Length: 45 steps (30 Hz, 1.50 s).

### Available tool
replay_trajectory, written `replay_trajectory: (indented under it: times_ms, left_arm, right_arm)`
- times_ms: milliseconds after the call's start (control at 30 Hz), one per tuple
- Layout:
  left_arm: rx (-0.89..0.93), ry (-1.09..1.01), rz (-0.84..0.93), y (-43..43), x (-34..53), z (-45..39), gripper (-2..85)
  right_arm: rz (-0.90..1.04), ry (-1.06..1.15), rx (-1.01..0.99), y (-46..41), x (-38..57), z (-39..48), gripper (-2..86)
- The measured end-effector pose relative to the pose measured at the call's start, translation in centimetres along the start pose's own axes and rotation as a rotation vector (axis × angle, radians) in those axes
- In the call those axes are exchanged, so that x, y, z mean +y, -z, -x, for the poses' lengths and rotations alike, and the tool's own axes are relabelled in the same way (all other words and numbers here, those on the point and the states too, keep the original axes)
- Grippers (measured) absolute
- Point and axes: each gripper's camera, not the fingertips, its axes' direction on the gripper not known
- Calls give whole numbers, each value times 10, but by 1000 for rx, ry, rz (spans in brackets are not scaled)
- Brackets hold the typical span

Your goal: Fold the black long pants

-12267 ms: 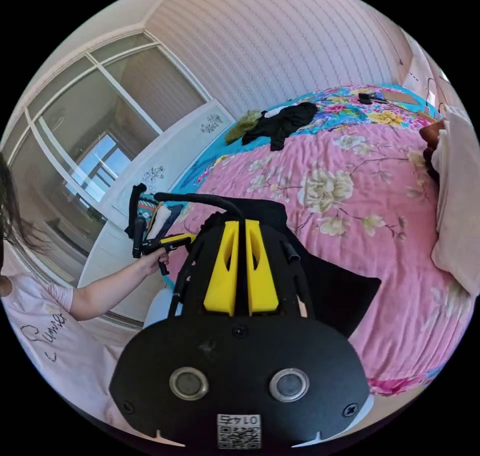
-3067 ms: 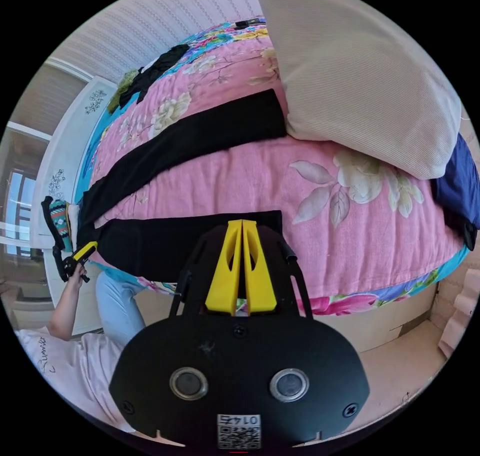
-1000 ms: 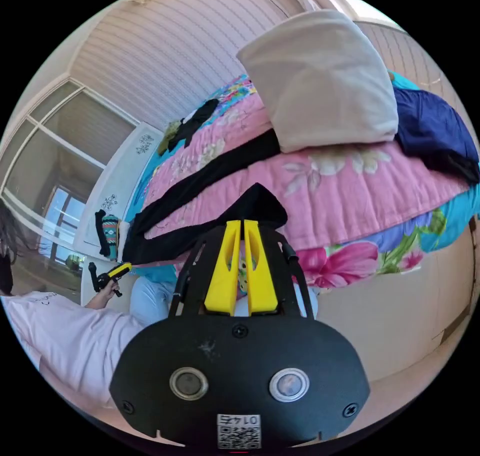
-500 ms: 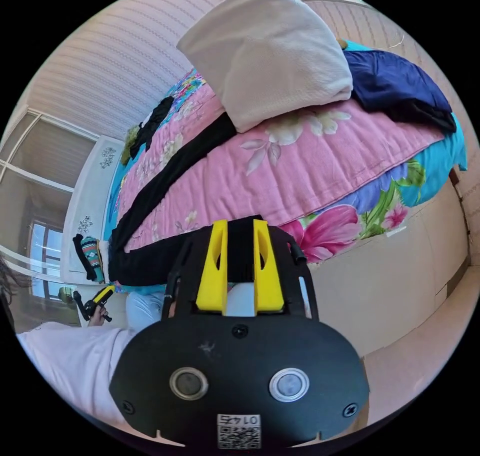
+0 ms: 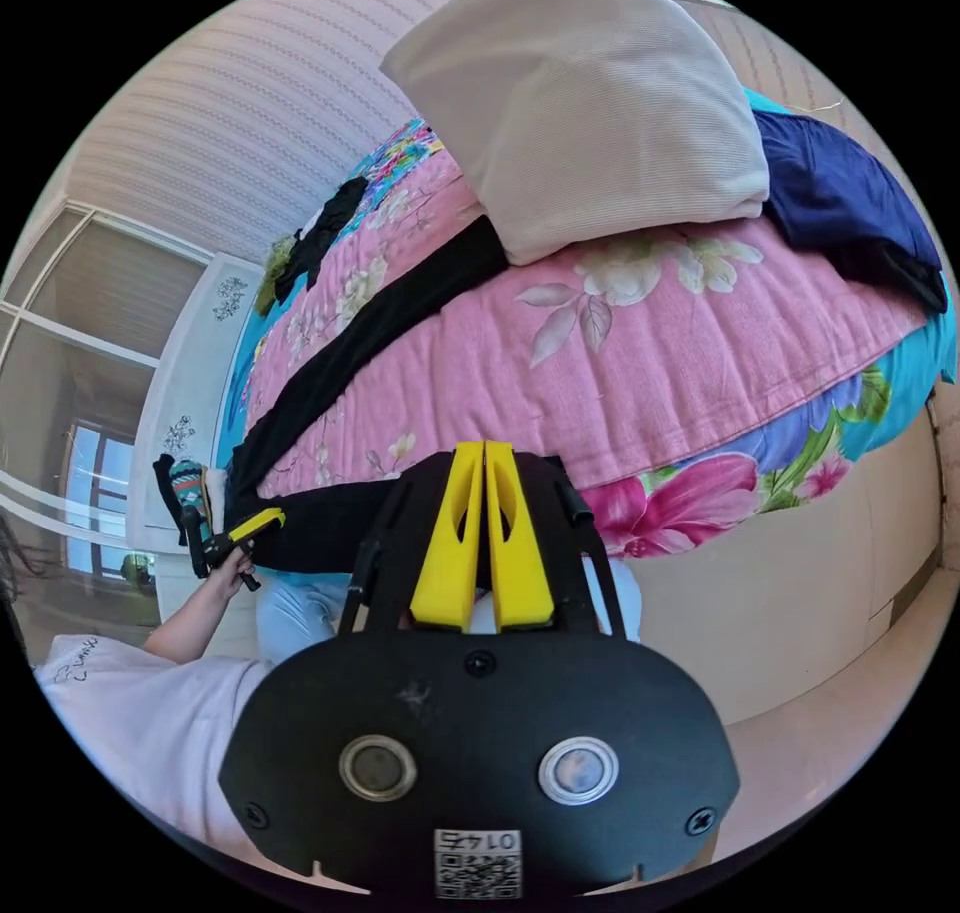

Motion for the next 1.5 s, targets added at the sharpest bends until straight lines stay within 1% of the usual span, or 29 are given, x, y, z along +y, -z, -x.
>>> replay_trajectory:
  times_ms: [67, 133, 167, 233, 267, 300, 333, 433, 467, 533, 567, 600, 667, 733, 800, 833, 867, 900, 1000, 1067, 1100, 1233, 1300, 1333, 1400, 1433, 1500]
  left_arm:
    - [14, 19, -12, -1, 0, 0, 44]
    - [8, 23, -7, 0, -2, -3, 32]
    - [-5, 5, -2, 0, -4, -7, 23]
    - [-29, -24, 3, 0, -5, -12, 10]
    - [-33, -30, 4, 1, -6, -13, 5]
    - [-27, -28, 7, 3, -7, -13, 3]
    - [-22, -28, 10, 5, -8, -12, 2]
    - [-12, -45, -41, 26, -10, -11, 6]
    - [-6, -94, -80, 36, -12, -15, 17]
    - [1, -192, -90, 45, -17, -23, 48]
    - [-10, -247, -72, 44, -21, -29, 73]
    - [-28, -289, -36, 38, -25, -35, 102]
    - [-36, -313, 31, 20, -29, -40, 124]
    - [-15, -296, 27, 12, -27, -38, 122]
    - [47, -224, 21, 15, -24, -25, 108]
    - [52, -211, 15, 17, -22, -22, 100]
    - [57, -204, 1, 23, -18, -17, 83]
    - [34, -191, -4, 29, -14, -12, 55]
    - [53, -170, -43, 52, -5, 0, 11]
    - [54, -155, -88, 68, -2, 8, 3]
    - [51, -144, -117, 76, -2, 14, -1]
    - [29, -102, -153, 78, -9, 26, -3]
    - [6, -80, -110, 67, -6, 32, 0]
    - [10, -74, -101, 66, -3, 34, 0]
    - [26, -35, -151, 81, 23, 53, 3]
    - [33, -21, -175, 88, 33, 60, 4]
    - [48, 70, -237, 110, 80, 96, 9]
  right_arm:
    - [32, 0, 87, -7, -6, 6, 36]
    - [130, -5, 74, -24, -10, 9, 80]
    - [144, -7, 83, -30, -9, 13, 92]
    - [109, -3, 123, -23, -6, 25, 78]
    - [125, 12, 119, -20, -6, 33, 40]
    - [134, 23, 93, -19, -6, 37, 21]
    - [154, 37, 37, -18, -6, 44, 12]
    - [127, 52, 45, -1, -7, 63, 4]
    - [99, 55, 58, 9, -9, 70, 5]
    - [54, 42, 122, 23, -12, 76, 14]
    - [50, 7, 184, 26, -15, 78, 33]
    - [62, 8, 194, 26, -17, 80, 42]
    - [145, -1, 180, 13, -23, 87, 91]
    - [121, 15, 204, 17, -25, 102, 84]
    - [150, 24, 195, 22, -29, 116, 55]
    - [152, 41, 192, 27, -30, 126, 30]
    - [162, 61, 190, 32, -33, 136, 23]
    - [165, 70, 188, 35, -34, 142, 20]
    - [134, 97, 155, 62, -44, 168, 12]
    - [90, 114, 83, 87, -62, 190, 10]
    - [83, 120, 79, 92, -68, 196, 9]
    - [81, 177, 140, 104, -124, 240, 10]
    - [112, 136, 163, 92, -149, 249, 12]
    - [166, 85, 179, 79, -163, 252, 13]
    - [213, 55, 217, 67, -175, 266, 18]
    - [197, 73, 256, 68, -180, 284, 21]
    - [163, 135, 316, 74, -184, 315, 26]
